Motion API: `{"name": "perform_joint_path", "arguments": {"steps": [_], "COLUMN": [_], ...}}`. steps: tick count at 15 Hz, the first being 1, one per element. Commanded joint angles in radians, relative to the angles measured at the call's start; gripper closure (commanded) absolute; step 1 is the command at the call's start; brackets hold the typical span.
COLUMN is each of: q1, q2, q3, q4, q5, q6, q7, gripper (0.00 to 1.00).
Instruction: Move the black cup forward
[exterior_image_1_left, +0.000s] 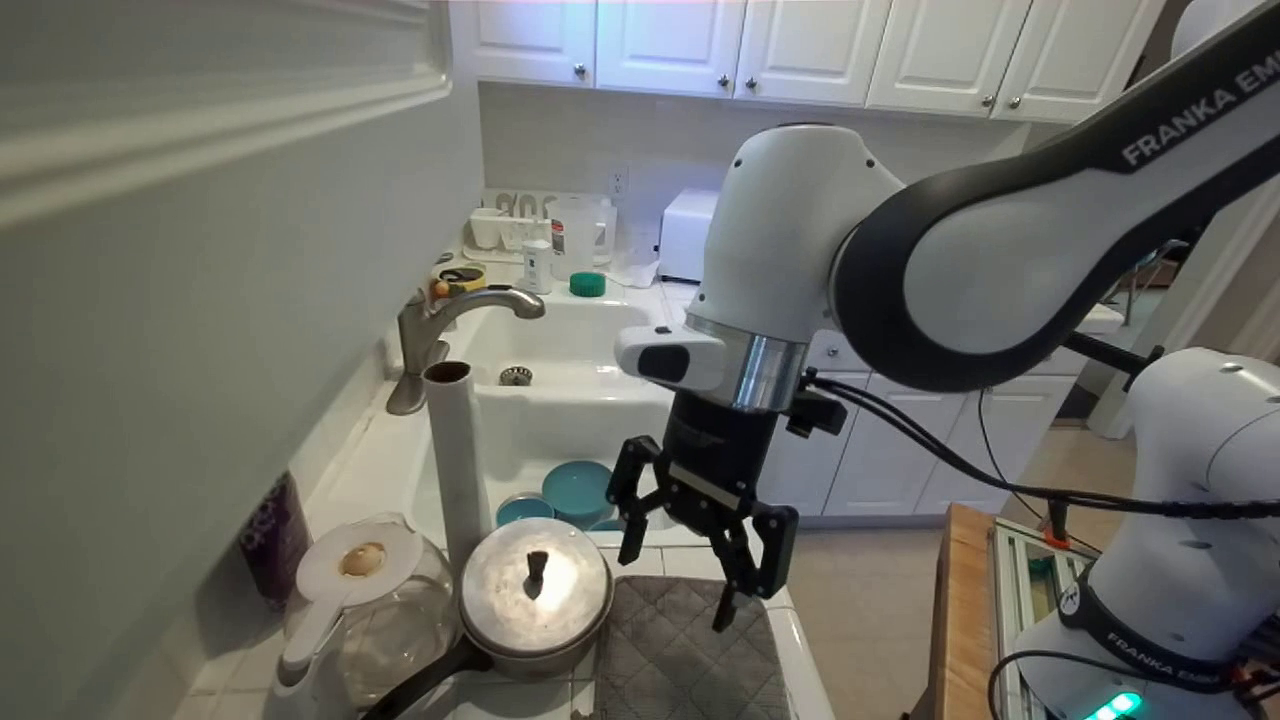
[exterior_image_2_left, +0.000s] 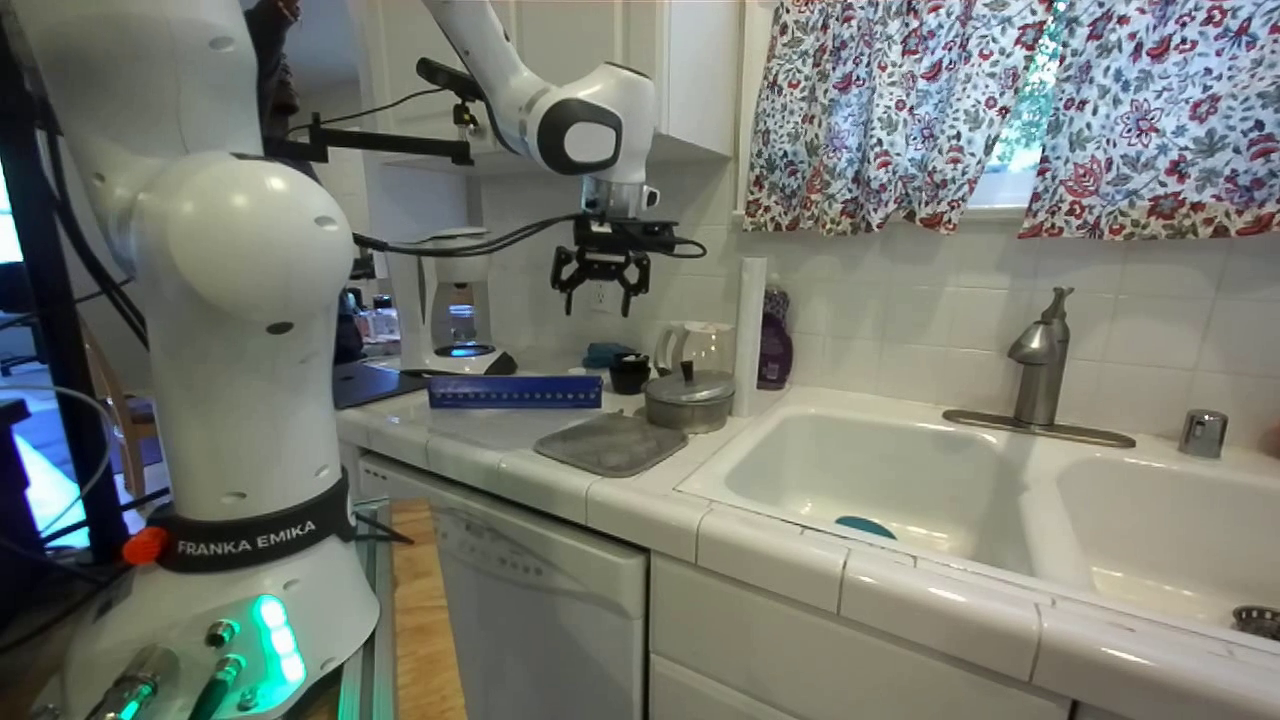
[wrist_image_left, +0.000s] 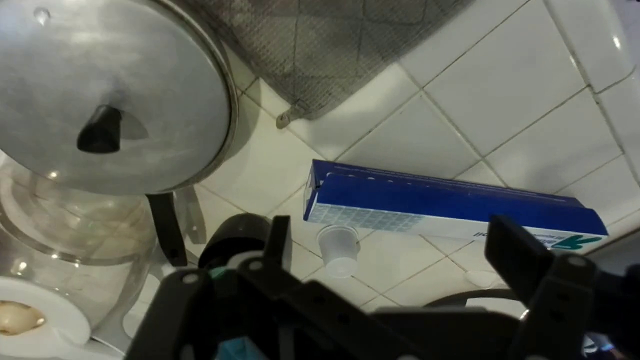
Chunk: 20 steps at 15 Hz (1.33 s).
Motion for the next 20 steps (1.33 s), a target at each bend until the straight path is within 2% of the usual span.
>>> {"name": "perform_joint_path", "arguments": {"steps": [1,8,14,15,20], "q1": [0.0,-0.068,-0.143,-0.143,-0.16], "q2": [0.146,0.349,0.555,0.466,0.486], "q3": [0.052,0.193,0.329,0.311,0.329], "q4": [0.095,0.263,0.445,0.357,0.371], "q5": [0.095,0.229,0.269,0.195,0.19], "q6": [0.087,0.248,0.36,0.338,0.342], "q7": [-0.157,-0.374,-0.392,-0.321,-0.32], "gripper": [0.0,0.0,0.0,0.0,0.0]}}
